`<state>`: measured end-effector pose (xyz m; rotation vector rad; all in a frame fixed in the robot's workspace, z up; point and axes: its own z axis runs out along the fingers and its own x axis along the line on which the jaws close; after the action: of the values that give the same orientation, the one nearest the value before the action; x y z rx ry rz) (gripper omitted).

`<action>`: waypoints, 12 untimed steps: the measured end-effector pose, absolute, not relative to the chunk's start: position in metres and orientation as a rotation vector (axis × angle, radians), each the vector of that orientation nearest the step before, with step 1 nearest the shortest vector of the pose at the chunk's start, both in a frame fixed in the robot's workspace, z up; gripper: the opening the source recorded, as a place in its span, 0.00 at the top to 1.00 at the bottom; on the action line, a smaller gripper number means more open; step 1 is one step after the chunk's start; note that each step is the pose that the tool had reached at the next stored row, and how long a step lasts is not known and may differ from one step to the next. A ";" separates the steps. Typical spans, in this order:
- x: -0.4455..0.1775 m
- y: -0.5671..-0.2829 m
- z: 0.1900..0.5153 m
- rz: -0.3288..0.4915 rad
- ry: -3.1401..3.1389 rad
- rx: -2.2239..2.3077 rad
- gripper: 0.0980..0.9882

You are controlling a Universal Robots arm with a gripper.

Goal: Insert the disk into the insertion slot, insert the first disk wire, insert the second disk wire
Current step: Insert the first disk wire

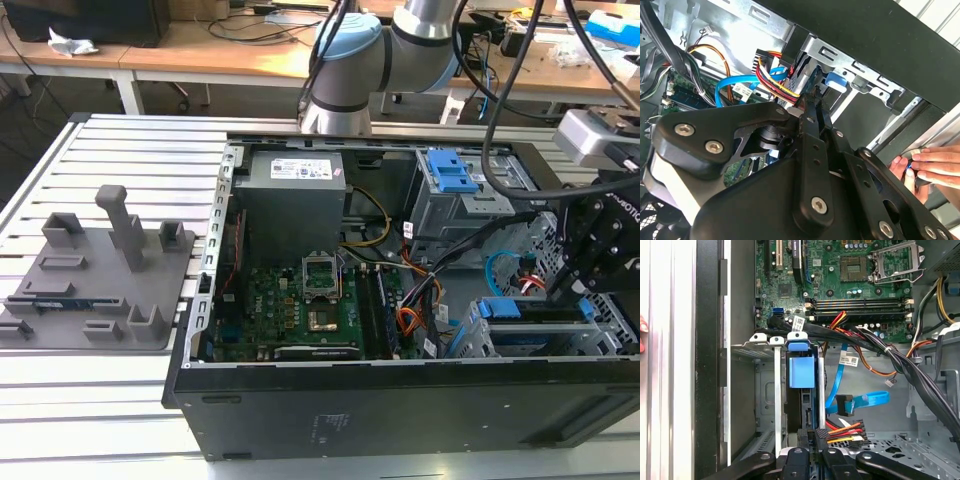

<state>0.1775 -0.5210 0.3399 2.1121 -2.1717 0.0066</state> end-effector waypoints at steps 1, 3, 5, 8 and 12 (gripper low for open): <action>0.178 -0.521 0.340 0.006 -2.172 2.112 0.93; 0.178 -0.521 0.339 0.006 -2.172 2.112 0.93; 0.178 -0.521 0.339 0.006 -2.172 2.112 0.93; 0.178 -0.520 0.344 0.006 -2.173 2.114 0.93; 0.177 -0.520 0.349 0.009 -2.174 2.114 0.93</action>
<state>0.1773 -0.5201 0.3494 2.1137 -2.1739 0.0090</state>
